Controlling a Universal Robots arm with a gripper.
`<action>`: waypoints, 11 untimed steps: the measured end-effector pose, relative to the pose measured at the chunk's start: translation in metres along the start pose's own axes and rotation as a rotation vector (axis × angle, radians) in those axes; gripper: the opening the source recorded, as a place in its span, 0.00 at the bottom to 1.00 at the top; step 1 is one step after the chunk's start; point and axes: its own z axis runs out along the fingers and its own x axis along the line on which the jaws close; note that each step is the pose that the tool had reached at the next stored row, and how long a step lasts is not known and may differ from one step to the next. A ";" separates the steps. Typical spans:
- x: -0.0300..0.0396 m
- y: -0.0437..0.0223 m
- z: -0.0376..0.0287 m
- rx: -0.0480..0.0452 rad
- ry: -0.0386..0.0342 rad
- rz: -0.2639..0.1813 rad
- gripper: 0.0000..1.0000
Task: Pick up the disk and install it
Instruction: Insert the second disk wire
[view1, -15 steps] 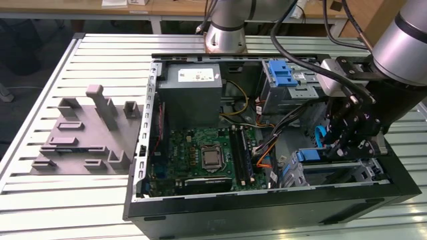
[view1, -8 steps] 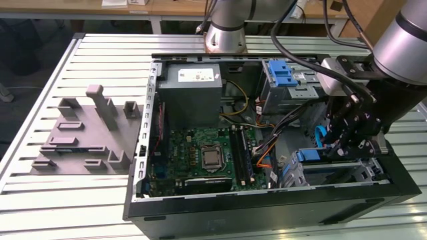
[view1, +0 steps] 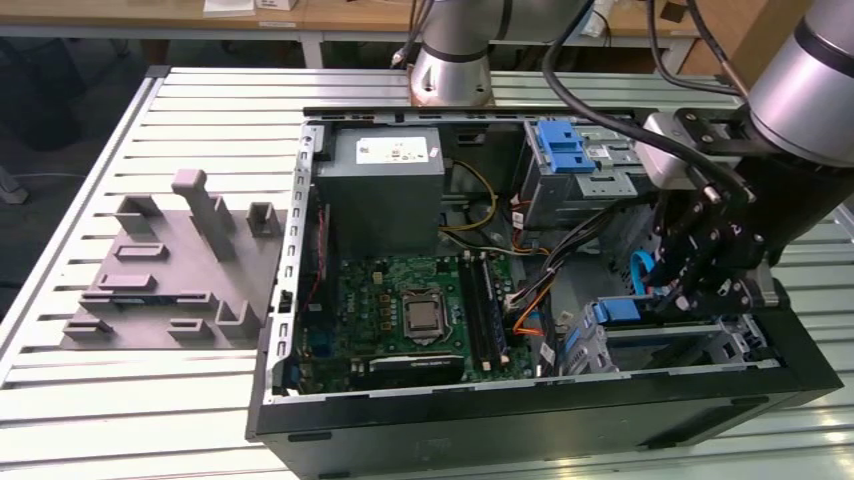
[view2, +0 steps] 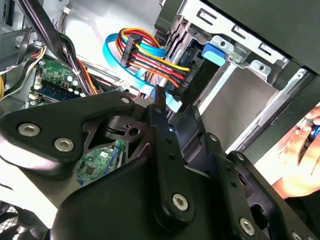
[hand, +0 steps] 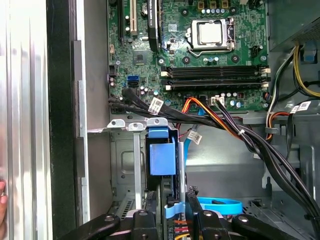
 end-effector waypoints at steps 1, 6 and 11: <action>0.0000 0.0000 -0.0003 0.0000 -0.0001 0.000 0.36; 0.0000 0.0001 -0.0020 0.0000 0.0001 0.000 0.36; 0.0001 0.0001 -0.0046 0.0000 0.0000 0.000 0.36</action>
